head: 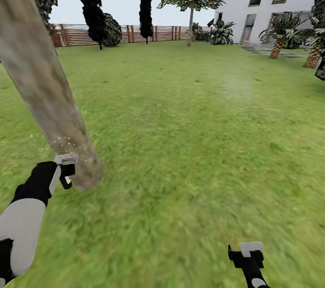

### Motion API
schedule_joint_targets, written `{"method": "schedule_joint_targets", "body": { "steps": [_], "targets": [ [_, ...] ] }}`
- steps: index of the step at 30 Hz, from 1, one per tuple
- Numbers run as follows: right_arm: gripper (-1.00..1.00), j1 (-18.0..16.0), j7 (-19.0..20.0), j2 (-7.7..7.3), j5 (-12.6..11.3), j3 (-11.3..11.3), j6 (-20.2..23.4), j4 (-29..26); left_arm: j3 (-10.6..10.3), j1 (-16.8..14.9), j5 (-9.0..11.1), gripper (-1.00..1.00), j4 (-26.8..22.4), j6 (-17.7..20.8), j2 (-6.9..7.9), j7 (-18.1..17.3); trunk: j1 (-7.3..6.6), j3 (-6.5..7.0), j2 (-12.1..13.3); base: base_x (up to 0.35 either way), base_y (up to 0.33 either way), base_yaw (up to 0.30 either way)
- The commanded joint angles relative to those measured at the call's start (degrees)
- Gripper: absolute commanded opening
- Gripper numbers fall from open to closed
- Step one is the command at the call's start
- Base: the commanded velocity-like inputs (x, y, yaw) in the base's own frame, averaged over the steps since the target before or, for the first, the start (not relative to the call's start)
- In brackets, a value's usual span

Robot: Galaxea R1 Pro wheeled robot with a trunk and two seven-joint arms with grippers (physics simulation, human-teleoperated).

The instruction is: In the garden, pick up the pesticide atomizer on the floor and spray pesticide onto both trees until each tree trunk is fully covered.

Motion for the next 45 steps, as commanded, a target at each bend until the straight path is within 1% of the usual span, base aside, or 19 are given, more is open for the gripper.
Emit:
{"method": "schedule_joint_targets", "body": {
  "steps": [1,18,31,40,45],
  "targets": [
    [1.00,0.0,-0.1,0.01,0.6,-0.5,-0.2,0.1,0.1,0.0,-0.6,-1.00,-0.1,0.3,0.01,-0.2,0.01,-0.05,0.0,0.162,-0.254,0.190],
    [1.00,0.0,-0.1,0.01,0.6,-0.5,-0.2,0.1,0.1,-0.1,-0.4,-1.00,-0.8,0.3,-0.46,-0.1,0.01,-0.05,0.0,0.157,-0.254,0.271],
    [1.00,0.0,-0.1,-0.08,0.6,-0.5,-0.2,0.1,0.1,-0.1,-0.5,-1.00,-0.8,0.3,-0.56,-0.1,0.01,-0.05,0.0,0.096,-0.263,0.022],
    [1.00,0.0,-0.2,-0.08,0.6,-0.5,-0.2,0.1,0.0,-0.1,-0.5,-1.00,-0.9,0.3,-0.47,-0.1,0.01,-0.05,0.0,0.085,-0.267,0.237],
    [1.00,0.0,-0.1,-0.08,0.6,-0.5,-0.2,0.1,0.0,-0.1,-0.5,-1.00,-0.9,0.3,-0.48,-0.1,0.01,-0.05,0.0,0.047,-0.268,0.025]
  ]
}}
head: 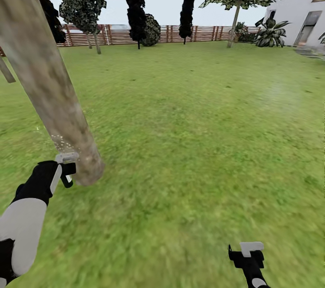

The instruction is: In the garden, pick up the pesticide atomizer on the floor and spray pesticide onto both trees until each tree trunk is fully covered.

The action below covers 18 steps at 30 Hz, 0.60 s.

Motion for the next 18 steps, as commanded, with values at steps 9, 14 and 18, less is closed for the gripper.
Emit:
{"method": "schedule_joint_targets", "body": {
  "steps": [9,14,18],
  "targets": [
    [1.00,0.0,-0.1,0.01,0.6,-0.5,-0.2,0.1,0.2,-0.1,-0.7,-1.00,-0.1,0.3,0.14,-0.2,-0.01,-0.05,0.0,0.001,-0.271,0.004],
    [1.00,0.0,-0.1,0.01,0.6,-0.5,-0.2,0.1,0.4,-0.2,-0.7,-1.00,-0.2,0.4,0.23,-0.2,-0.01,-0.05,0.0,0.058,-0.271,0.218],
    [1.00,0.0,-0.1,0.01,0.6,-0.5,-0.2,0.1,0.4,-0.5,-0.7,-1.00,-0.3,0.4,-0.08,-0.2,-0.01,-0.05,0.0,0.150,-0.252,0.275]
  ]
}}
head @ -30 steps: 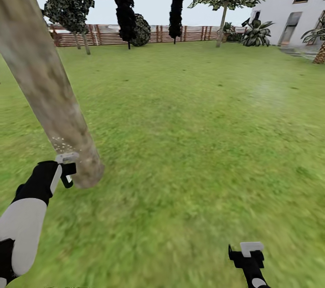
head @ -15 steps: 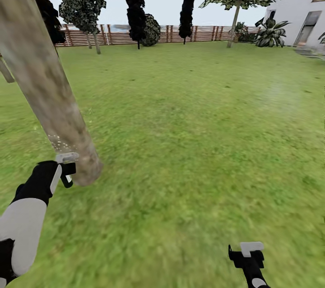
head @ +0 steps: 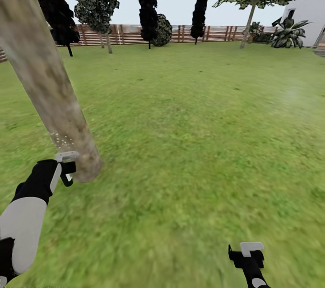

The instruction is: In the garden, pick up the pesticide atomizer on the floor and spray pesticide onto both trees until each tree trunk is fully covered.

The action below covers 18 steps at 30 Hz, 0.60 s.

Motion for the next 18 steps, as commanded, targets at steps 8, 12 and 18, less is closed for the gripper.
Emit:
{"method": "schedule_joint_targets", "body": {
  "steps": [8,12,18],
  "targets": [
    [1.00,0.0,-0.1,0.00,0.6,-0.5,-0.2,0.0,0.0,0.4,-0.6,-1.00,-0.1,0.2,-0.10,-0.2,0.01,-0.05,0.0,0.238,-0.180,0.194],
    [1.00,0.0,-0.1,0.00,0.6,-0.5,-0.2,0.0,0.0,0.4,-0.6,-1.00,-0.1,0.2,-0.05,-0.2,0.01,-0.05,0.0,0.244,-0.173,0.002],
    [1.00,0.0,-0.1,0.00,0.6,-0.5,-0.2,0.0,-0.1,0.4,-0.6,-1.00,-0.1,0.2,0.12,-0.2,0.01,-0.05,0.0,0.244,-0.173,0.000]
  ]
}}
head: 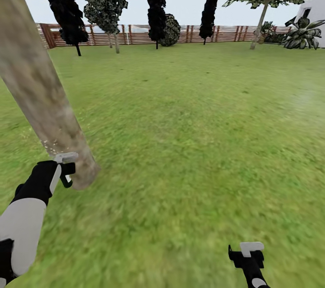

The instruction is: In the garden, pick up the pesticide atomizer on the floor and spray pesticide onto both trees until each tree trunk is fully covered.

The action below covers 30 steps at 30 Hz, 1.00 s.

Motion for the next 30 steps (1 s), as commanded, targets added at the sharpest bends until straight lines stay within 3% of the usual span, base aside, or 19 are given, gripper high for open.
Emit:
{"method": "schedule_joint_targets", "body": {
  "steps": [1,9,11,17,27,30],
  "targets": [
    [1.00,0.0,-0.1,0.01,0.6,-0.5,-0.2,0.1,0.1,0.0,-0.5,-1.00,-0.1,0.3,0.15,-0.2,0.02,-0.05,0.0,0.244,-0.173,0.000],
    [1.00,0.0,-0.1,0.01,0.7,-0.5,-0.2,0.1,0.1,0.1,-0.5,-1.00,0.1,0.2,0.25,-0.2,0.02,-0.05,0.0,0.236,-0.180,0.211],
    [1.00,0.0,-0.1,0.01,0.7,-0.5,-0.2,0.1,0.1,2.0,-0.5,-1.00,0.6,0.0,0.17,-0.1,0.02,-0.05,0.0,0.146,-0.239,0.276],
    [1.00,0.0,-0.1,0.01,0.6,-0.5,-0.2,0.1,0.2,2.9,-0.3,-1.00,0.8,-0.4,-0.14,3.1,0.02,-0.05,0.0,0.123,-0.251,0.246],
    [1.00,0.0,-0.1,-0.03,0.6,-0.5,-0.2,0.1,0.4,3.0,-0.2,-1.00,0.2,-0.4,-0.25,3.3,0.02,-0.05,0.0,0.146,-0.252,0.011],
    [1.00,0.0,-0.2,0.01,0.6,-0.5,-0.2,0.1,-0.9,3.0,-0.3,-1.00,0.2,-0.3,-0.17,3.4,0.02,-0.05,0.0,0.158,-0.252,0.003]
  ]
}}
